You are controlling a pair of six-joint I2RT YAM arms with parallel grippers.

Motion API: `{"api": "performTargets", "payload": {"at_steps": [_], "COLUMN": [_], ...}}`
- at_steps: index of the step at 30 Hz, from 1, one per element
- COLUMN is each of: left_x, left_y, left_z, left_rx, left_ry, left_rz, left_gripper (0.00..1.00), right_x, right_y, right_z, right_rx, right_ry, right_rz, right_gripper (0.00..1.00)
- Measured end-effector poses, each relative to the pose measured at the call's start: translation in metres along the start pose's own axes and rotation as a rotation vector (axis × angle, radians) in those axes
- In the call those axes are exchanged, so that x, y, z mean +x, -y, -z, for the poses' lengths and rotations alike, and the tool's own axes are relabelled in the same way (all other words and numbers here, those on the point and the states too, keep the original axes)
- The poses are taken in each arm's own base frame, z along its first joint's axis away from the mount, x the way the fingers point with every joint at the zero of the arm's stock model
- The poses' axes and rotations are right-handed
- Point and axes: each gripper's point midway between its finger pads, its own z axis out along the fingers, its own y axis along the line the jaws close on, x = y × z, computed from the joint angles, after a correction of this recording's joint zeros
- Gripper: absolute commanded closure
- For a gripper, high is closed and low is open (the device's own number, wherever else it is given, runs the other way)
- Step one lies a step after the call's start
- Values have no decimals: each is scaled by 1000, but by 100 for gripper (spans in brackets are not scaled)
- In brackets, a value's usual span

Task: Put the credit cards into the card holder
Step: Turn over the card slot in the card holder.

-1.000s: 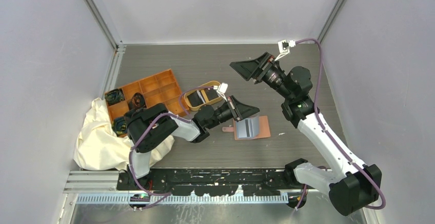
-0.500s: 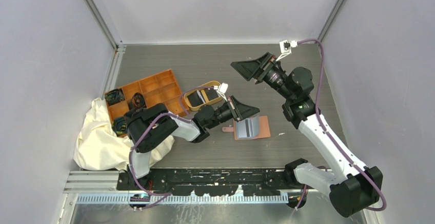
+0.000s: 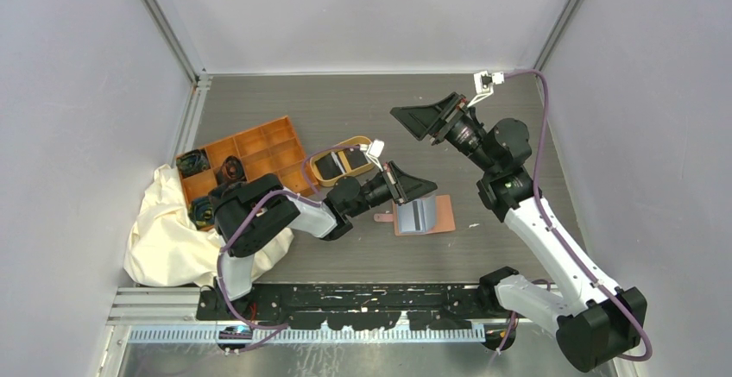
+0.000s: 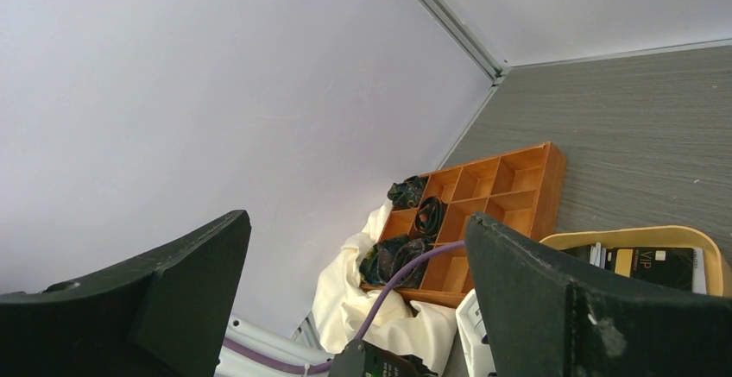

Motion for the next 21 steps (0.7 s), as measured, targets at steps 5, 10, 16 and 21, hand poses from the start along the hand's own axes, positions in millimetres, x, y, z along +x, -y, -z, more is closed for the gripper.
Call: {"api": "performTargets", "payload": {"at_steps": [5, 10, 16, 21], "left_x": [0, 0, 1, 1], "left_y": [0, 1, 5, 7], "left_z": [0, 0, -3, -4], "left_rx": [1, 4, 18, 24], "left_ry": [-1, -3, -7, -9], "left_rz": [0, 0, -2, -2], "left_gripper": [100, 100, 100, 100], "right_x": [-1, -1, -5, -5], "right_y": [-1, -2, -10, -11], "right_z": [0, 1, 5, 6], "right_rx": [-4, -5, -22, -21], "right_ry": [3, 4, 17, 17], "right_rz": [3, 3, 14, 16], "right_gripper": [1, 1, 1, 1]}}
